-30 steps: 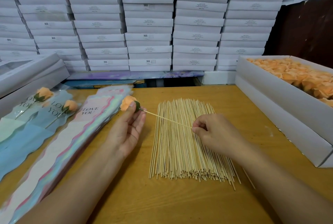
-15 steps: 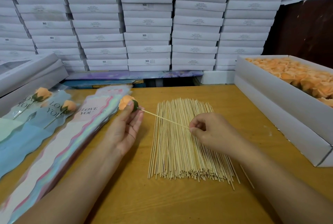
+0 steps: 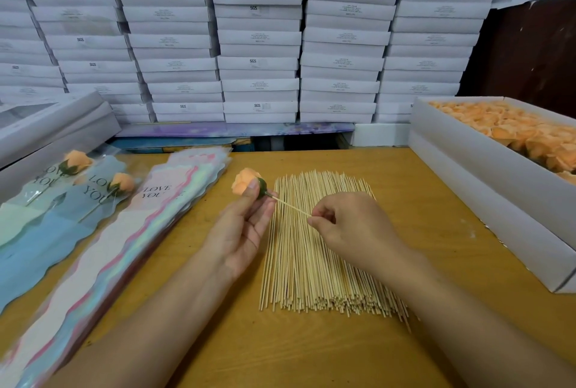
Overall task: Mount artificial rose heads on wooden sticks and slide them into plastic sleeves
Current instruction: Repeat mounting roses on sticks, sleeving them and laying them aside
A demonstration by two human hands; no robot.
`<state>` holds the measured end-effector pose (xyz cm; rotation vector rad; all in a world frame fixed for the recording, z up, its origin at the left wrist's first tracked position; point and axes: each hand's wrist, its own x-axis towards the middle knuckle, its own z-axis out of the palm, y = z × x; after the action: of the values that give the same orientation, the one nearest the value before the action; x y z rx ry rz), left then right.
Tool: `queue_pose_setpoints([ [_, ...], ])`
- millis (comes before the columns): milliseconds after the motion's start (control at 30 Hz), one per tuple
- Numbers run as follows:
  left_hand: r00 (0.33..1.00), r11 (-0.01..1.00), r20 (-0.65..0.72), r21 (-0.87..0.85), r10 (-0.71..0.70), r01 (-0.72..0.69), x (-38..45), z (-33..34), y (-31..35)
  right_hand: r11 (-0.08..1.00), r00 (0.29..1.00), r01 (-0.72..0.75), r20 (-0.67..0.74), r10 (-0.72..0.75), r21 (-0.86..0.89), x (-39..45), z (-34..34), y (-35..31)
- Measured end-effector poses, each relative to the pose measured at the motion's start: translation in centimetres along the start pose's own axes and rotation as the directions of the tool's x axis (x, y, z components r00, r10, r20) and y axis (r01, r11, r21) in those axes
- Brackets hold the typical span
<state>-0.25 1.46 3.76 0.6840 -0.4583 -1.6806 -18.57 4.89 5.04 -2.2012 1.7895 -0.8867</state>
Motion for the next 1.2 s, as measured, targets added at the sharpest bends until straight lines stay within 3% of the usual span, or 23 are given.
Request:
queue_pose_setpoints([
  [533, 0.999, 0.999, 0.023, -0.002, -0.043, 0.043, -0.1, -0.3, -0.3, 1.000, 0.999, 0.006, 0.044, -0.006, -0.015, -0.1, -0.2, 0.3],
  [733, 1.000, 1.000, -0.003, 0.005, -0.008, 0.008, 0.1, -0.2, 0.3, 0.996, 0.999, -0.041, 0.029, 0.039, 0.084, -0.2, -0.2, 0.1],
  [1067, 1.000, 0.999, -0.009, 0.029, -0.023, 0.023, -0.3, 0.0, -0.3, 0.996, 0.996, 0.062, -0.053, -0.065, -0.061, -0.7, 0.3, -1.1],
  [1200, 1.000, 0.999, -0.003, 0.031, -0.030, 0.030, -0.4, 0.1, -0.5, 0.997, 0.997, 0.041, -0.064, -0.045, -0.066, -0.4, 0.2, -0.9],
])
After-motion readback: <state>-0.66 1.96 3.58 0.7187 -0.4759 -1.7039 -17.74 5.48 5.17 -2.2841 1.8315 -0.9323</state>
